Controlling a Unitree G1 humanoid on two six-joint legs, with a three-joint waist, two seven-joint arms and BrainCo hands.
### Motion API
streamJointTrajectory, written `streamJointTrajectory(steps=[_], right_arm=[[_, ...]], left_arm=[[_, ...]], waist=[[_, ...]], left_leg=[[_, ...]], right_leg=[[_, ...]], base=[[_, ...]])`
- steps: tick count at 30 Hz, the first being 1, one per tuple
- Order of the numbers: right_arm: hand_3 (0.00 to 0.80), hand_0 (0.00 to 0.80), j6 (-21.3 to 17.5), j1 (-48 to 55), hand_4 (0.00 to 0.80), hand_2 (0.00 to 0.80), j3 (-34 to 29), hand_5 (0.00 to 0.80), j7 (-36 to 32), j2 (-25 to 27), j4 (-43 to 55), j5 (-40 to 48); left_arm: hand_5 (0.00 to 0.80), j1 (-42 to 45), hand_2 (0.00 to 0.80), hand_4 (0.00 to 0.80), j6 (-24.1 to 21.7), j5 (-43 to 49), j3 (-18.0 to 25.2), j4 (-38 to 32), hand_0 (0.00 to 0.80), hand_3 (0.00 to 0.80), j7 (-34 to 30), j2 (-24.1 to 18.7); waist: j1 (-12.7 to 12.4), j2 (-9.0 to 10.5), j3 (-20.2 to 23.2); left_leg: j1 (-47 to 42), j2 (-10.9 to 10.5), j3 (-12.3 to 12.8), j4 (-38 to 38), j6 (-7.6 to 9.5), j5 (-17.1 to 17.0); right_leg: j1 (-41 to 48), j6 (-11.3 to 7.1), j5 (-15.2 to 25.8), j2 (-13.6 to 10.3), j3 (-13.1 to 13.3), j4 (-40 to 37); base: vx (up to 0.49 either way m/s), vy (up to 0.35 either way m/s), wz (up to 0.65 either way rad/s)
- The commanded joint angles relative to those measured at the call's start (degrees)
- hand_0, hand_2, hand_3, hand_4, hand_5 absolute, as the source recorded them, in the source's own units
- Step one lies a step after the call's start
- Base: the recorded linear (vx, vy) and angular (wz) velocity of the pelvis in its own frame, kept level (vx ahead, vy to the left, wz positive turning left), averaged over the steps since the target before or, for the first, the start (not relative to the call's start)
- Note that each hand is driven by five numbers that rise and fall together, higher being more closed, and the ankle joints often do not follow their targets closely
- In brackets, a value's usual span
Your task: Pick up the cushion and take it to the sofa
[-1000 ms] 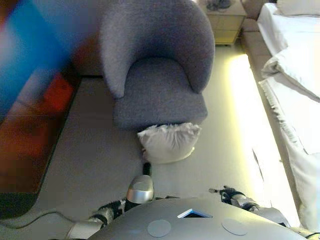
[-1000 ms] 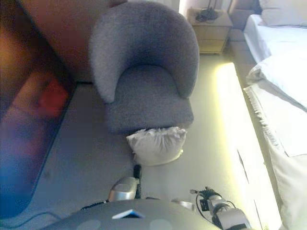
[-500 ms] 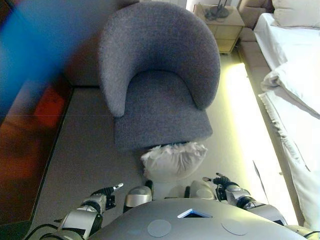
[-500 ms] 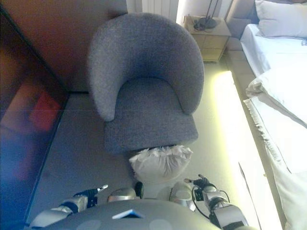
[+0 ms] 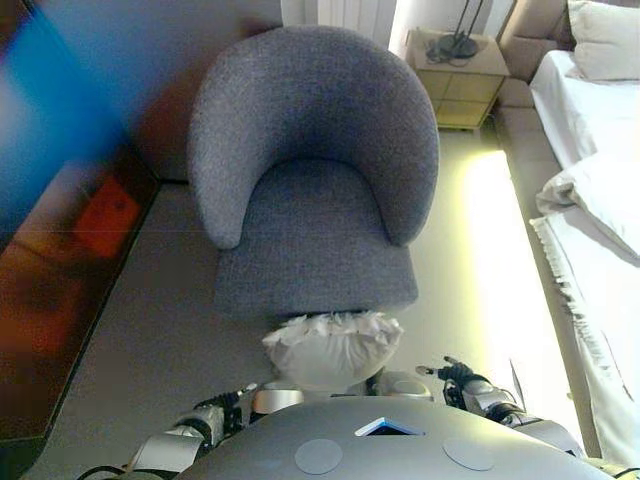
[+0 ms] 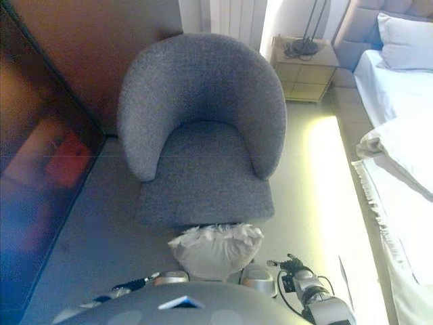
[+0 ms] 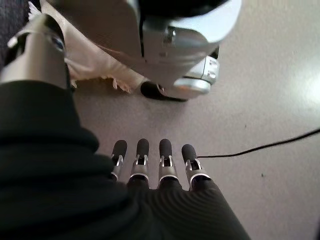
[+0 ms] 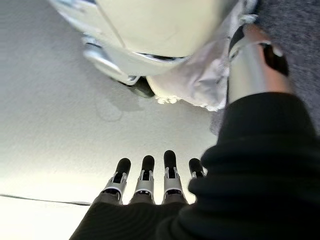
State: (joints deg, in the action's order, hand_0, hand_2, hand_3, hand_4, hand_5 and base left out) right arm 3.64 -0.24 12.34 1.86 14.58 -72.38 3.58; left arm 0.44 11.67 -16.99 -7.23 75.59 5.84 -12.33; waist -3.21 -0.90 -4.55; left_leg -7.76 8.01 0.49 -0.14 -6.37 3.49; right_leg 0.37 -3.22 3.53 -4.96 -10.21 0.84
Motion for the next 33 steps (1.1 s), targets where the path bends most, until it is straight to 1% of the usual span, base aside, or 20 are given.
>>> streamJointTrajectory(steps=[1, 2, 4, 5, 6, 7, 9, 11, 13, 15, 16, 18, 19, 21, 22, 24, 27, 30, 33], right_arm=[[0.000, 0.000, 0.9, -5.9, 0.000, 0.000, 2.7, 0.000, 1.2, 0.6, 0.4, 3.3], [0.000, 0.000, 0.8, -6.3, 0.000, 0.000, 3.0, 0.000, 2.1, 0.9, 0.7, 4.6], [0.000, 0.000, 0.4, -6.4, 0.000, 0.000, 2.5, 0.000, 3.3, 1.3, 0.9, 6.6], [0.000, 0.000, 0.3, -6.3, 0.000, 0.000, 1.3, 0.000, 4.6, 1.9, 1.2, 8.1], [0.000, 0.000, 0.3, -6.3, 0.000, 0.000, 0.8, 0.000, 4.8, 2.3, 1.2, 8.1], [0.000, 0.000, 0.0, -6.7, 0.000, 0.000, 0.6, 0.000, 4.9, 2.7, 1.1, 7.8], [0.000, 0.000, -0.6, -7.8, 0.000, 0.000, 0.7, 0.000, 5.5, 3.2, 1.0, 7.9], [0.000, 0.000, -1.8, -9.2, 0.000, 0.000, 0.7, 0.000, 6.8, 3.6, 1.1, 9.4], [0.000, 0.000, -2.8, -9.7, 0.000, 0.000, 0.5, 0.000, 7.9, 3.5, 1.1, 10.2], [0.000, 0.000, -4.3, -11.2, 0.000, 0.000, 0.0, 0.000, 10.0, 3.7, 2.5, 12.5], [0.000, 0.000, -4.6, -11.6, 0.000, 0.000, 0.1, 0.000, 10.2, 3.7, 2.6, 12.3], [0.000, 0.000, -7.3, -14.2, 0.000, 0.000, 1.3, 0.000, 11.0, 3.8, 3.2, 9.7], [0.000, 0.000, -7.7, -14.6, 0.000, 0.000, 1.6, 0.000, 11.3, 3.8, 3.4, 9.9], [0.000, 0.000, -9.8, -14.9, 0.000, 0.000, 2.7, 0.000, 12.9, 3.4, 4.4, 9.8], [0.000, 0.000, -10.7, -14.5, 0.000, 0.000, 3.1, 0.000, 13.6, 3.2, 5.6, 9.3], [0.000, 0.000, -11.3, -13.8, 0.000, 0.000, 3.5, 0.000, 15.2, 3.7, 8.8, 8.7], [0.000, 0.000, -10.3, -13.4, 0.000, 0.000, 3.7, 0.000, 17.3, 4.9, 14.0, 8.9], [0.000, 0.000, -8.7, -13.1, 0.000, 0.000, 3.8, 0.000, 19.1, 6.3, 18.9, 9.0], [0.000, 0.000, -8.0, -12.9, 0.000, 0.000, 4.0, 0.000, 21.4, 7.2, 21.8, 9.4]], left_arm=[[0.000, -5.3, 0.000, 0.000, -1.2, -1.0, -0.6, 1.4, 0.000, 0.000, 3.0, -1.4], [0.000, -5.9, 0.000, 0.000, -1.4, -1.4, -1.0, 1.3, 0.000, 0.000, 3.2, -1.2], [0.000, -6.5, 0.000, 0.000, -1.3, -1.0, -1.2, 1.1, 0.000, 0.000, 3.4, -1.0], [0.000, -6.5, 0.000, 0.000, -1.5, 0.3, -1.8, 0.6, 0.000, 0.000, 2.9, -0.7], [0.000, -6.1, 0.000, 0.000, -1.9, 0.6, -2.2, 0.5, 0.000, 0.000, 2.9, -0.5], [0.000, -5.6, 0.000, 0.000, -2.6, 0.5, -2.5, 0.3, 0.000, 0.000, 3.0, -0.3], [0.000, -5.3, 0.000, 0.000, -4.0, 0.8, -2.5, -0.3, 0.000, 0.000, 3.2, -0.1], [0.000, -6.4, 0.000, 0.000, -6.0, 2.3, -2.6, -0.6, 0.000, 0.000, 3.8, -0.1], [0.000, -7.1, 0.000, 0.000, -7.0, 3.2, -3.1, -0.7, 0.000, 0.000, 4.5, -0.1], [0.000, -9.3, 0.000, 0.000, -9.6, 3.4, -5.8, -2.0, 0.000, 0.000, 6.1, -1.0], [0.000, -9.8, 0.000, 0.000, -9.8, 2.7, -6.2, -2.2, 0.000, 0.000, 6.5, -1.2], [0.000, -12.5, 0.000, 0.000, -10.8, -0.9, -7.8, -3.8, 0.000, 0.000, 8.7, -2.4], [0.000, -13.1, 0.000, 0.000, -10.8, -1.2, -8.0, -4.1, 0.000, 0.000, 9.2, -2.6], [0.000, -14.9, 0.000, 0.000, -11.5, -1.4, -9.0, -5.5, 0.000, 0.000, 11.0, -2.7], [0.000, -15.4, 0.000, 0.000, -12.2, -1.3, -9.5, -6.4, 0.000, 0.000, 12.2, -2.7], [0.000, -16.3, 0.000, 0.000, -13.4, -0.8, -10.3, -8.7, 0.000, 0.000, 14.1, -3.0], [0.000, -17.2, 0.000, 0.000, -14.5, 0.9, -11.4, -12.6, 0.000, 0.000, 16.8, -3.4], [0.000, -18.7, 0.000, 0.000, -14.3, 2.7, -13.1, -17.1, 0.000, 0.000, 19.4, -4.2], [0.000, -19.4, 0.000, 0.000, -14.5, 3.3, -14.1, -19.7, 0.000, 0.000, 20.5, -4.4]], waist=[[-1.5, 2.29, -4.5], [-1.5, 1.98, -5.0], [-0.6, 1.59, -5.9], [0.7, 1.10, -6.5], [1.0, 0.74, -6.8], [1.0, 0.39, -7.0], [0.9, -0.47, -7.7], [1.5, -1.21, -8.8], [2.0, -1.57, -9.1], [3.1, -1.83, -11.0], [3.2, -1.82, -11.3], [3.9, -1.99, -13.6], [4.0, -2.00, -14.2], [4.7, -2.04, -16.1], [5.1, -1.97, -17.1], [5.8, -1.83, -19.3], [6.8, -1.60, -22.2], [7.6, -1.47, -24.9], [8.0, -1.80, -25.2]], left_leg=[[8.8, -0.5, -0.5, 1.8, 1.06, -2.9], [10.3, 0.0, -0.1, 2.7, 0.76, -3.3], [11.7, 1.5, 2.7, 4.5, 0.05, -3.8], [12.3, 3.4, 6.1, 5.4, -0.96, -5.3], [12.4, 4.0, 5.9, 5.2, -1.35, -6.2], [12.5, 4.3, 5.0, 4.5, -1.53, -6.5], [13.3, 5.8, 2.8, 2.7, -2.05, -7.9], [14.7, 7.0, 3.4, 2.2, -2.47, -8.2], [14.8, 7.1, 4.7, 1.5, -2.47, -7.9], [16.9, 5.9, 4.9, 3.1, -2.88, -6.9], [17.4, 5.6, 5.0, 3.5, -2.84, -6.6], [19.1, 4.8, 5.7, 3.9, -2.60, -6.0], [19.5, 4.7, 5.9, 4.1, -2.51, -5.9], [22.0, 4.5, 6.9, 5.4, -2.31, -5.6], [22.9, 4.3, 7.3, 5.8, -2.28, -5.5], [24.5, 4.4, 7.5, 6.5, -2.32, -5.5], [26.7, 4.4, 7.6, 7.6, -2.65, -5.7], [28.8, 4.1, 7.6, 7.7, -2.86, -6.3], [31.4, 3.8, 8.0, 6.8, -2.74, -7.2]], right_leg=[[1.7, -3.32, -4.8, -5.2, 0.7, 1.1], [0.9, -3.05, -4.9, -5.2, 0.0, 1.3], [0.1, -2.68, -4.9, -5.6, -1.4, 1.4], [-0.5, -2.48, -4.6, -6.4, -3.0, 1.6], [-0.8, -2.53, -4.5, -6.7, -3.0, 1.8], [-1.2, -2.74, -4.5, -7.1, -2.5, 2.1], [-2.4, -3.24, -5.1, -7.7, -0.3, 2.6], [-4.2, -3.74, -5.6, -8.7, 0.6, 3.5], [-5.2, -4.15, -5.8, -9.5, 0.5, 4.3], [-8.2, -5.77, -4.3, -11.5, 1.2, 5.4], [-8.8, -6.01, -4.0, -11.8, 1.4, 5.4], [-11.7, -7.56, -1.8, -13.2, 2.2, 4.9], [-12.3, -7.81, -1.4, -13.4, 2.4, 4.9], [-15.2, -8.33, -0.1, -14.1, 2.9, 5.0], [-16.1, -8.41, 0.2, -14.1, 3.2, 5.0], [-17.6, -8.45, 0.4, -14.1, 3.9, 5.1], [-19.7, -8.28, 0.5, -13.6, 4.6, 5.5], [-22.1, -8.11, 1.0, -13.1, 5.1, 5.7], [-25.8, -7.89, 0.8, -12.5, 5.2, 6.9]], base=[[-0.400, -0.153, 0.15], [-0.320, -0.093, 0.21], [-0.182, 0.031, 0.38], [-0.128, 0.168, 0.61], [-0.090, 0.229, 0.81], [-0.019, 0.219, 0.85], [-0.060, 0.226, 0.57], [-0.125, 0.195, 0.23], [-0.054, 0.140, 0.08], [-0.094, 0.130, -0.12], [-0.146, 0.088, 0.03], [-0.152, 0.066, 0.14], [-0.167, 0.049, 0.01], [-0.184, 0.048, -0.22], [-0.152, 0.026, -0.26], [-0.125, -0.006, -0.15], [-0.117, -0.028, -0.32], [-0.091, -0.045, -0.22], [-0.058, -0.013, -0.20]])
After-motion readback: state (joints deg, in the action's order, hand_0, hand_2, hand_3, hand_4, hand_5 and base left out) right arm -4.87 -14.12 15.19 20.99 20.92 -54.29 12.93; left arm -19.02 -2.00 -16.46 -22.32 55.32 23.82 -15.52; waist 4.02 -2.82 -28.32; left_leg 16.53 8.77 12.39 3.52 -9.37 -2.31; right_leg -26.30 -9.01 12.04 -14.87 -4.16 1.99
